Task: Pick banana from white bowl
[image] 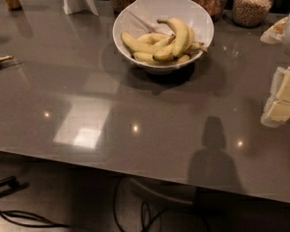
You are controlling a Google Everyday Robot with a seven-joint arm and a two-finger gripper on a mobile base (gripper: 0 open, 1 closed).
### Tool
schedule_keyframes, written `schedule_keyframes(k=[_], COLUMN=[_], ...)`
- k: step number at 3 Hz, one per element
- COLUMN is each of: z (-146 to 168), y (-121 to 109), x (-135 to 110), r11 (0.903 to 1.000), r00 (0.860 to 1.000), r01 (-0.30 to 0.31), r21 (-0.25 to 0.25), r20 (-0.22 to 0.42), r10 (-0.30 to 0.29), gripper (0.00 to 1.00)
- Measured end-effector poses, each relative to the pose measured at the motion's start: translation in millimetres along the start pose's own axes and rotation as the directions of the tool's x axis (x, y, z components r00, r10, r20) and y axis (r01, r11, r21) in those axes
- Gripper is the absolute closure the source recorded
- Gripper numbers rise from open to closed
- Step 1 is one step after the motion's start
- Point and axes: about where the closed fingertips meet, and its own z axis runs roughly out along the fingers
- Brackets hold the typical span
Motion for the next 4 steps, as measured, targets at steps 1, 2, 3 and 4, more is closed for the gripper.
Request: schedule_keyframes(k=[1,2,3,4], z=[0,3,13,24], y=[0,-13,-39,-62], x=[0,-30,-73,-113], r11=[1.0000,0.9991,0.9970,0.9949], r00=[1.000,0.994,0.959,0.901], r01=[0.000,-0.024,-0.069,-0.101], r21=[0.000,0.034,0.034,-0.003], r20=[0.001,0.105,0.278,0.424], r10=[0.000,0.020,0.057,0.092], gripper=[0.00,0.00,0.00,0.00])
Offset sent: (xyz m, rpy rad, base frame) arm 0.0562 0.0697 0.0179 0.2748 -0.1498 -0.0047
